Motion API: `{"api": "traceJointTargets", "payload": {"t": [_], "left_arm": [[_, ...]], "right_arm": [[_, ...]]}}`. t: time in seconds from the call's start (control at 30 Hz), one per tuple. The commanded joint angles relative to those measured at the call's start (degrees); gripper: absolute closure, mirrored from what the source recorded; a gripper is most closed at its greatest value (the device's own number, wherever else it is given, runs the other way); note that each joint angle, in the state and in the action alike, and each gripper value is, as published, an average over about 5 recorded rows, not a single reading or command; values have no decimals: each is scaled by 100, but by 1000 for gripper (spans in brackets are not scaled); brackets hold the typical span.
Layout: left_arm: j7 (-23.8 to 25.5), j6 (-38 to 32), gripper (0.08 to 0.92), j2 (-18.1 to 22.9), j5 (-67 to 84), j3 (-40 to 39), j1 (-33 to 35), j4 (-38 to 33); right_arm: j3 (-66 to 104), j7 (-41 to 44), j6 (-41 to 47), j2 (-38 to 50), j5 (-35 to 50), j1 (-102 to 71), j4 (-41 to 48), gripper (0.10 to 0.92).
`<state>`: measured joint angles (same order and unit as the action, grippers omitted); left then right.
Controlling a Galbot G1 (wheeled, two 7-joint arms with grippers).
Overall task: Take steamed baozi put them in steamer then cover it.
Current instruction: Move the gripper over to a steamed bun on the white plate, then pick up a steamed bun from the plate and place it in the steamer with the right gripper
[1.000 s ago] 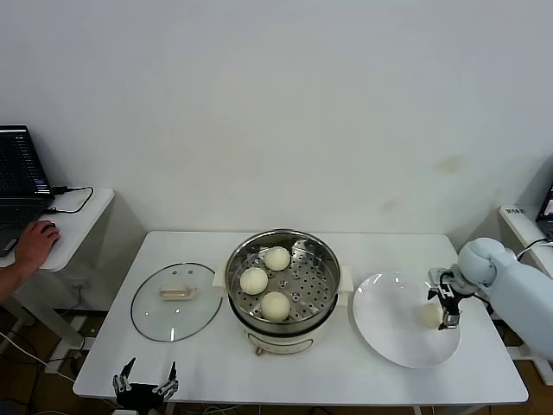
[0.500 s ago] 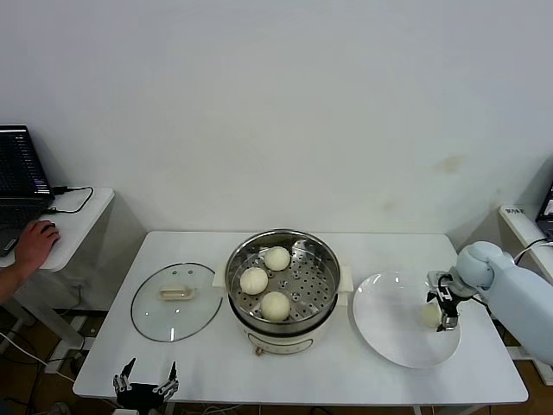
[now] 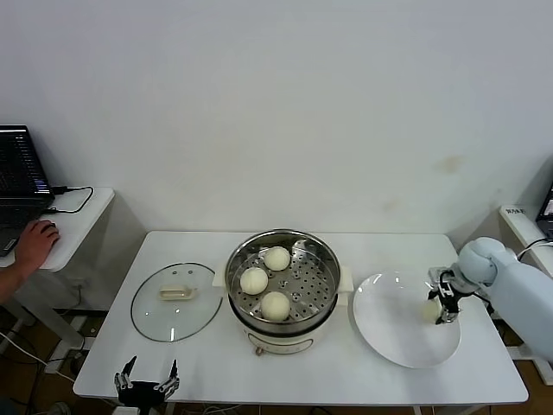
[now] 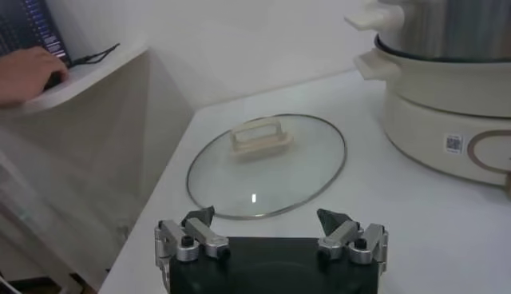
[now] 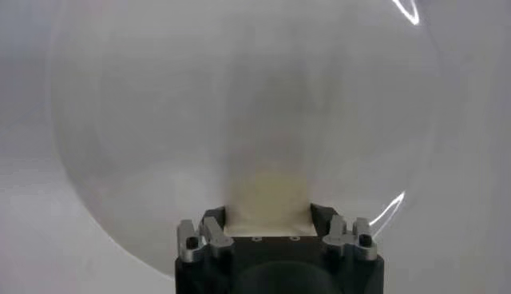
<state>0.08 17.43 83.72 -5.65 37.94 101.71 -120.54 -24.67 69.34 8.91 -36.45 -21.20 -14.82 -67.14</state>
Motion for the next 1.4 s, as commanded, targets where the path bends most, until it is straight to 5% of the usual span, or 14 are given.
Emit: {"api": "traceJointTargets", "payload": {"t": [0.03,0.33,0.83,1.4], "left_arm": [[-9,-12,177,-7,3,1,-63,-5],[-39,-45,177,-76,24,35,-118,-140],[-24,-24,177,52,-2,24,-180,-587],[-41,-28,177,93,33,98,-162,-777]], "right_arm": [[-814,118,217,357,806,1094,-514,372],[-2125,273,712,423,2101,2919,-1425,372],[-3529,231,1527,-1188,3511,4841,-1637,365],[-4317,118,1889,-2505,3773,4572,-1025,372]]}}
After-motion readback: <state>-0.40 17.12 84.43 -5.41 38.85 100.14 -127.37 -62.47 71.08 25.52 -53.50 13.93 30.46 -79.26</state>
